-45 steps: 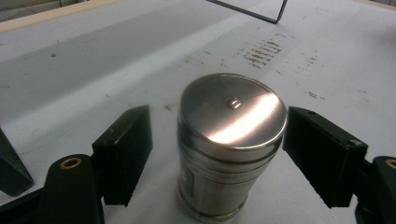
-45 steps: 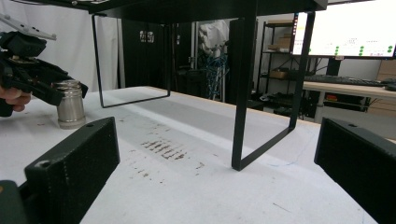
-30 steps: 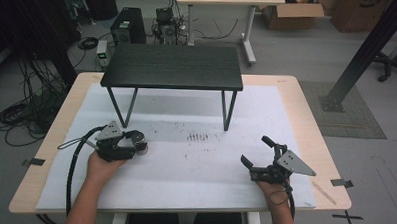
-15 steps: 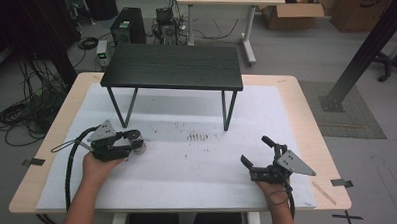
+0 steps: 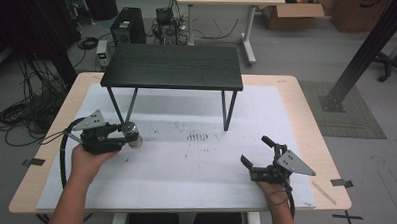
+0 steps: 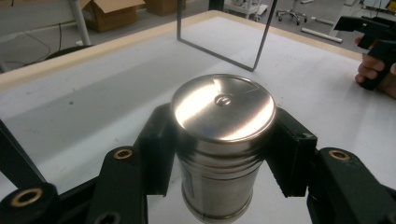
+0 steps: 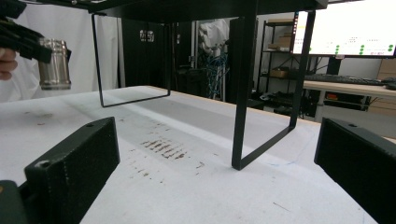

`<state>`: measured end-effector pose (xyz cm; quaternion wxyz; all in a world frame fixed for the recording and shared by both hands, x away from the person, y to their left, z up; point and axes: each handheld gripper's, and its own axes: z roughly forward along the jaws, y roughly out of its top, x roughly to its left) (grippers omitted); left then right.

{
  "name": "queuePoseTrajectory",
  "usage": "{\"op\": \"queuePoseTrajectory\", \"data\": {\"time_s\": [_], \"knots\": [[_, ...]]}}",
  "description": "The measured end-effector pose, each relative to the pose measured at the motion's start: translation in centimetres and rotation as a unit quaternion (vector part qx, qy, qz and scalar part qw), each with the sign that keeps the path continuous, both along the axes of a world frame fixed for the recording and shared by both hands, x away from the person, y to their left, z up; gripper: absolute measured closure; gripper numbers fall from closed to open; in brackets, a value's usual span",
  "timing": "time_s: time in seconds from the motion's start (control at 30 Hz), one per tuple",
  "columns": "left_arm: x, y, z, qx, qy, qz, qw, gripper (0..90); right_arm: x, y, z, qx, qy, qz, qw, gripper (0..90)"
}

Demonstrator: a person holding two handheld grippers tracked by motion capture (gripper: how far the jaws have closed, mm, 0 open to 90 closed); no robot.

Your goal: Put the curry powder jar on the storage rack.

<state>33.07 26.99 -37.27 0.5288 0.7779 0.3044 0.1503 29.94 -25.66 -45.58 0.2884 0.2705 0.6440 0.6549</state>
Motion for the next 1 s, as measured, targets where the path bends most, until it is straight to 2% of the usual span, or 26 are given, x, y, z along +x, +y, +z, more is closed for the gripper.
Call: {"op": "queuePoseTrajectory", "data": {"time_s": [0.5, 1.0], "knots": [[-0.2, -1.4, 4.6, 0.008, -0.016, -0.024, 0.9995, 48.8, 0.0, 0.0, 0.0, -0.001, -0.001, 0.000, 1.0000, 0.0], [1.0, -2.7, 9.0, -0.009, -0.029, -0.032, 0.9990, 48.8, 0.0, 0.0, 0.0, 0.000, -0.001, 0.001, 1.0000, 0.0]]}}
